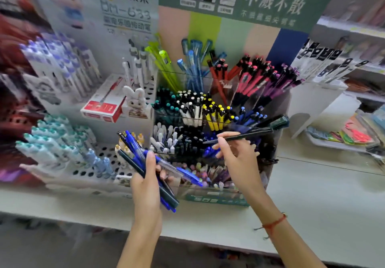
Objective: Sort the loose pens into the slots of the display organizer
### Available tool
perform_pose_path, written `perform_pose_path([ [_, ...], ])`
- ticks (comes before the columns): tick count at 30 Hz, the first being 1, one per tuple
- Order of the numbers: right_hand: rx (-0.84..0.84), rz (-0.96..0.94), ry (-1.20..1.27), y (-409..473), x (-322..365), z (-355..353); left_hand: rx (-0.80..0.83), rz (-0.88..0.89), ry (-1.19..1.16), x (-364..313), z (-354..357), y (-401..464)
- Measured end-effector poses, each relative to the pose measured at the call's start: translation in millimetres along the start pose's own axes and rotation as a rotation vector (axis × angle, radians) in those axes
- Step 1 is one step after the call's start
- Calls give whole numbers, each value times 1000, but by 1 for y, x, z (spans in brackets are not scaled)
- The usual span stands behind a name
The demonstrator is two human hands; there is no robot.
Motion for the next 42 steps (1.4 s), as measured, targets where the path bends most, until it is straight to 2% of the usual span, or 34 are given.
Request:
perform_pose_path([
  [5, 92, 11, -288, 19, -9, 26, -6, -12, -28, -3, -13, 6],
  [8, 132, 61, -312, 29, -8, 27, -15, -33, -36, -3, -16, 8],
  [13, -28, -145, -243, 28, 21, 13, -18, -39, -59, -3, -18, 13],
  [16, -35, -193, -469, 28, 23, 19, -14, -50, -61, 0, -15, 13],
  [18, 67, -137, -678, 31, 18, 29, -3, -59, -72, 1, -12, 13],
  [19, 120, -108, -694, 32, 15, 32, 4, -63, -74, 2, -11, 13],
  [21, 155, -115, -559, 30, 13, 31, 17, -62, -70, 1, -9, 12],
  [23, 101, -133, -418, 26, 14, 25, 37, -54, -59, -1, -6, 12],
  [27, 159, -65, -519, 24, 6, 30, 129, -66, -72, -2, 4, 8],
  [30, 47, -112, -394, 9, 25, 21, 182, -62, -73, -4, 12, 6],
  [32, 196, -21, -212, -8, 32, 30, 205, -59, -80, -4, 16, 6],
  [34, 364, 79, -149, -25, 31, 41, 226, -70, -83, -2, 21, 7],
  [40, 386, 135, -24, -35, 20, 27, 263, -124, -19, 6, 34, 3],
  [42, 336, 117, 6, -35, 19, 21, 279, -142, -5, 8, 40, 0],
])
Point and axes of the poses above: each hand's wrist, its own y-axis towards the middle knuckle, its own z-axis out of the palm, x = y × z, the point moved 6 cm from there along y, towards the middle knuckle, and after that the axes turned 12 degrees about x, right-handed, at the moved point
